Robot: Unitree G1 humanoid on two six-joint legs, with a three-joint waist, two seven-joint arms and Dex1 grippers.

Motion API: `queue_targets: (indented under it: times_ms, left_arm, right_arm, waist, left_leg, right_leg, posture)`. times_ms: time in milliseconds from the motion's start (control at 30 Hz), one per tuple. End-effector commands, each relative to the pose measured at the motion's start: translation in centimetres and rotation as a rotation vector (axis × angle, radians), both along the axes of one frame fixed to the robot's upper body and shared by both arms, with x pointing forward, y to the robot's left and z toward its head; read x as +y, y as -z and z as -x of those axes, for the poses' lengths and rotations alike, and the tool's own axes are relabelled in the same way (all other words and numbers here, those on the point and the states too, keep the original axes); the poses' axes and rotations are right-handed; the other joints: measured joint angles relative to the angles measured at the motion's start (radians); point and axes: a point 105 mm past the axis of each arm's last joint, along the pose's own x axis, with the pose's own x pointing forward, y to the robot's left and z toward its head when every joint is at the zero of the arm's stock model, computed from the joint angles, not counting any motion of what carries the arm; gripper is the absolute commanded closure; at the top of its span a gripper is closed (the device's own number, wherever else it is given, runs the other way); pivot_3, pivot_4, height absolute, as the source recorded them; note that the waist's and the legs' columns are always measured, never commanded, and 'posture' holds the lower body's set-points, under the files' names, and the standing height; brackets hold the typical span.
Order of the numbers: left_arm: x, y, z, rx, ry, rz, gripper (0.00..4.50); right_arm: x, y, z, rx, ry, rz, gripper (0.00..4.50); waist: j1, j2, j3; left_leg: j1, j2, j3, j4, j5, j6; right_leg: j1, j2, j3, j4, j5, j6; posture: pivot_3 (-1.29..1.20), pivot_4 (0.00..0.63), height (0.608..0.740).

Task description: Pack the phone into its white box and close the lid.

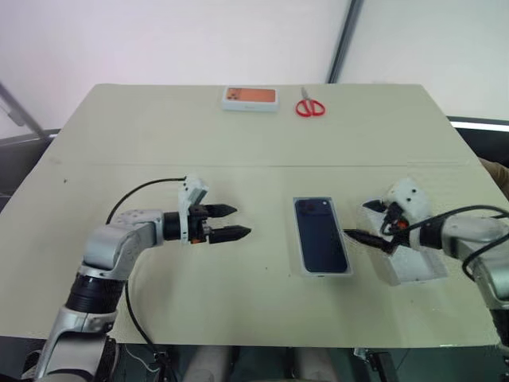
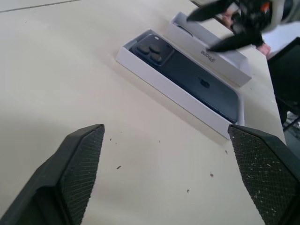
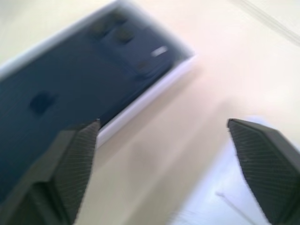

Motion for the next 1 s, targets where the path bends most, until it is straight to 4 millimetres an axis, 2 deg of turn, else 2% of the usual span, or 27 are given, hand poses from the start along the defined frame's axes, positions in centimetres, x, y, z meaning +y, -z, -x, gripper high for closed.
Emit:
queue_targets:
  times_ms: [33, 133, 267, 400, 500, 533, 700, 900, 1000]
  left_arm:
    - [0.2, -1.0, 0.0, -0.067, 0.013, 0.007, 0.0]
    - [0.3, -0.9, 0.4, -0.052, 0.04, 0.005, 0.0]
    - [0.5, -1.4, 1.2, -0.1, 0.098, 0.015, 0.0]
    - [0.8, -1.6, 2.0, -0.153, 0.156, 0.025, 0.0]
    - [0.9, -1.8, 2.6, -0.2, 0.199, 0.027, 0.0]
    - [0.9, -1.9, 2.8, -0.22, 0.21, 0.046, 0.0]
    - [1.1, -1.5, 3.0, -0.248, 0.219, 0.04, 0.0]
    - [0.4, -1.1, 3.3, -0.254, 0.218, 0.041, 0.0]
    - [0.3, -1.1, 3.1, -0.254, 0.212, 0.04, 0.0]
  right_arm:
    - [-0.8, -0.8, 1.0, 0.042, 0.104, -0.004, 0.13]
    - [-0.9, 0.0, 2.3, 0.141, 0.198, 0.0, 0.13]
    - [0.1, 0.8, 4.0, 0.313, 0.277, -0.07, 0.13]
    - [0.2, 1.6, 4.5, 0.338, 0.346, -0.035, 0.13]
    - [0.2, 2.8, 5.2, 0.369, 0.363, 0.029, 0.13]
    - [-0.2, 3.2, 5.4, 0.379, 0.38, 0.098, 0.13]
    - [-0.8, 3.6, 4.8, 0.377, 0.43, 0.12, 0.13]
    - [0.4, 3.8, 4.5, 0.351, 0.419, 0.097, 0.13]
    - [-0.1, 3.9, 4.6, 0.352, 0.444, 0.113, 1.0]
  waist:
    - [0.001, 0.0, 0.0]
    - [-0.001, 0.0, 0.0]
    - [-0.008, 0.0, 0.0]
    - [-0.004, 0.001, 0.0]
    - [0.001, 0.001, 0.0]
    - [0.0, 0.001, 0.0]
    - [-0.002, 0.001, 0.0]
    - [-0.005, 0.001, 0.0]
    - [-0.005, 0.001, 0.0]
  left_leg:
    - [0.0, 0.0, 0.0, -0.001, 0.0, 0.0]
    - [-0.001, 0.001, 0.0, -0.003, 0.0, 0.0]
    - [-0.001, 0.001, 0.002, -0.003, 0.0, 0.0]
    - [-0.002, 0.002, 0.003, -0.004, 0.0, 0.0]
    - [-0.003, 0.002, 0.003, -0.004, 0.0, 0.0]
    - [-0.003, 0.002, 0.003, -0.004, 0.0, 0.0]
    - [-0.003, 0.002, 0.003, -0.003, 0.0, 0.0]
    - [-0.003, 0.002, 0.003, -0.004, 0.0, 0.0]
    - [-0.003, 0.002, 0.003, -0.003, 0.0, 0.0]
  right_leg:
    - [0.0, 0.0, 0.0, -0.001, 0.0, 0.0]
    - [-0.002, 0.0, 0.0, -0.001, 0.0, 0.0]
    - [-0.004, 0.0, 0.003, 0.0, 0.0, -0.001]
    - [-0.005, 0.0, 0.003, 0.0, 0.001, -0.001]
    - [-0.006, 0.0, 0.003, -0.001, 0.001, -0.001]
    - [-0.006, 0.0, 0.003, -0.001, 0.001, -0.001]
    - [-0.006, 0.0, 0.004, -0.001, 0.001, -0.002]
    - [-0.006, 0.0, 0.004, -0.001, 0.001, -0.002]
    - [-0.006, 0.0, 0.004, -0.001, 0.001, -0.002]
  posture:
    - [0.0, 0.15, 0.74]
    - [0.0, 0.15, 0.74]
    - [0.0, 0.15, 0.74]
    - [0.0, 0.15, 0.74]
    - [0.0, 0.15, 0.74]
    - [0.0, 0.15, 0.74]
    - [0.0, 0.15, 0.74]
    - [0.0, 0.15, 0.74]
    - [0.0, 0.15, 0.74]
